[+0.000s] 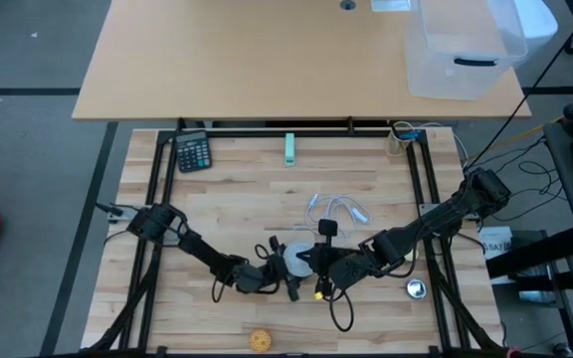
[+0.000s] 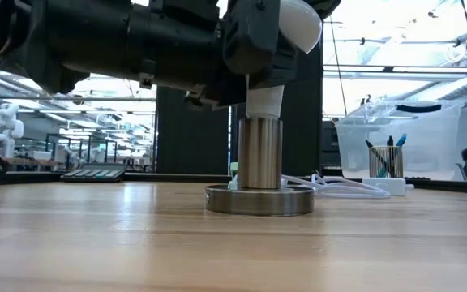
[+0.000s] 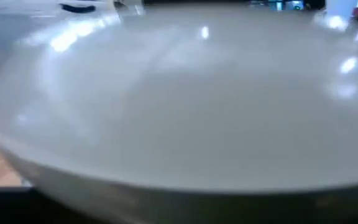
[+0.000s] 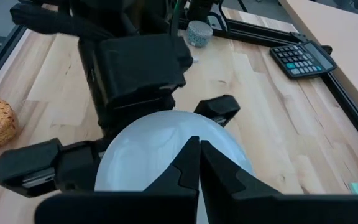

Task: Screw lightbulb
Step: Insert the white lightbulb into the silver lamp

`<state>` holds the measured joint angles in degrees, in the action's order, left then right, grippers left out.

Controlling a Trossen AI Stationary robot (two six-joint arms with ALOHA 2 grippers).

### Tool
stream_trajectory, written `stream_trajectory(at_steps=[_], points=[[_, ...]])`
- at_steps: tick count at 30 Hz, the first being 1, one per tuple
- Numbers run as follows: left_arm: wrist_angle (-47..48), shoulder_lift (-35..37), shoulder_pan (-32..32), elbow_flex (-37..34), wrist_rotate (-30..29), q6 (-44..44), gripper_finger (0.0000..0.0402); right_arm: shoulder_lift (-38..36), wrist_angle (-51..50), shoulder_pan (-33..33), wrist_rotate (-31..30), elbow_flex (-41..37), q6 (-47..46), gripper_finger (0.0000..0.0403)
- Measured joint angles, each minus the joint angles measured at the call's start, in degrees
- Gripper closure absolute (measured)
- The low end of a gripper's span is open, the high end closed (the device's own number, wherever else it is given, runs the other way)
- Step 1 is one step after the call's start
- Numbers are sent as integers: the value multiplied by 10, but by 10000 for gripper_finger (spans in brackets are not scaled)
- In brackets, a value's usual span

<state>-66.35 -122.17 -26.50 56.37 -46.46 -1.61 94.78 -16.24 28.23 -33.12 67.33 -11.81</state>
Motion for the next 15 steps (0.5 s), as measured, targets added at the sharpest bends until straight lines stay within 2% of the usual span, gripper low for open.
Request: stream_trajectory(at_steps=[5,10,15], points=[[-2,-9,-5,1,-43,4,117,0,2,0,2,0,2,403],[-3,-24,-5,1,-50,13,120,0,3,0,3,0,3,403],[-18,-24,-7,1,-38,-17,163,0,3,0,3,0,-2,403]])
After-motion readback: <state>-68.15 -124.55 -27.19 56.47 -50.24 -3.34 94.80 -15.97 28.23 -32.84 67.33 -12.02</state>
